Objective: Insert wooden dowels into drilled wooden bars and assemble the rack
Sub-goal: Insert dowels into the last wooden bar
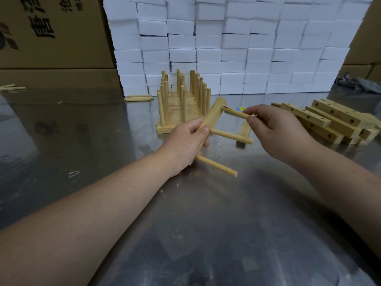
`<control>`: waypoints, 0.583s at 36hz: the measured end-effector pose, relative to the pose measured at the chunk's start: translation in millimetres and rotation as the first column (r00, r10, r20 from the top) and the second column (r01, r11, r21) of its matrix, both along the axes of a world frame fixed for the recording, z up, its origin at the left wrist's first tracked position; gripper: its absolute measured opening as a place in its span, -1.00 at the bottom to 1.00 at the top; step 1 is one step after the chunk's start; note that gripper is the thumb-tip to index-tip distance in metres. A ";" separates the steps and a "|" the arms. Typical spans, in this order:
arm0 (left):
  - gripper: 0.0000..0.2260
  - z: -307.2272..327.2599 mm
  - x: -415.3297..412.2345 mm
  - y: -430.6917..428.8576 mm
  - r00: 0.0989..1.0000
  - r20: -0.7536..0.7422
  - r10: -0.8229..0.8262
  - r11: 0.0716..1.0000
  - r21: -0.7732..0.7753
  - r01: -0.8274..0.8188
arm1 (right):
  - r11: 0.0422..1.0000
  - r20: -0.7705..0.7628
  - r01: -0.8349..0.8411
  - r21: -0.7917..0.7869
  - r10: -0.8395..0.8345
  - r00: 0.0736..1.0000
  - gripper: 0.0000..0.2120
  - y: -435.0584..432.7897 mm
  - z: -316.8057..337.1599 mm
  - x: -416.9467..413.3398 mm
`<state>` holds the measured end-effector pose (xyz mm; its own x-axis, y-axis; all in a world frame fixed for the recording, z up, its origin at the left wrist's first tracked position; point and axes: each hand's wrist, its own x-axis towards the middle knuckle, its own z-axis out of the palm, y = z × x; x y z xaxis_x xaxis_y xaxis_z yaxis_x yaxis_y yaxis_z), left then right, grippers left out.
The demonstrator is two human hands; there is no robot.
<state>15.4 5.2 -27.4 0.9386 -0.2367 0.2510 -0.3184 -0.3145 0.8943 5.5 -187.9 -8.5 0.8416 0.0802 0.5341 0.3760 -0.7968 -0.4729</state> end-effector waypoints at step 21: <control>-0.63 3.1 -2.5 1.4 0.993 0.112 0.035 0.987 0.152 -0.052 | 0.990 0.128 0.047 -0.132 -0.031 0.991 -0.80 0.3 3.3 -6.5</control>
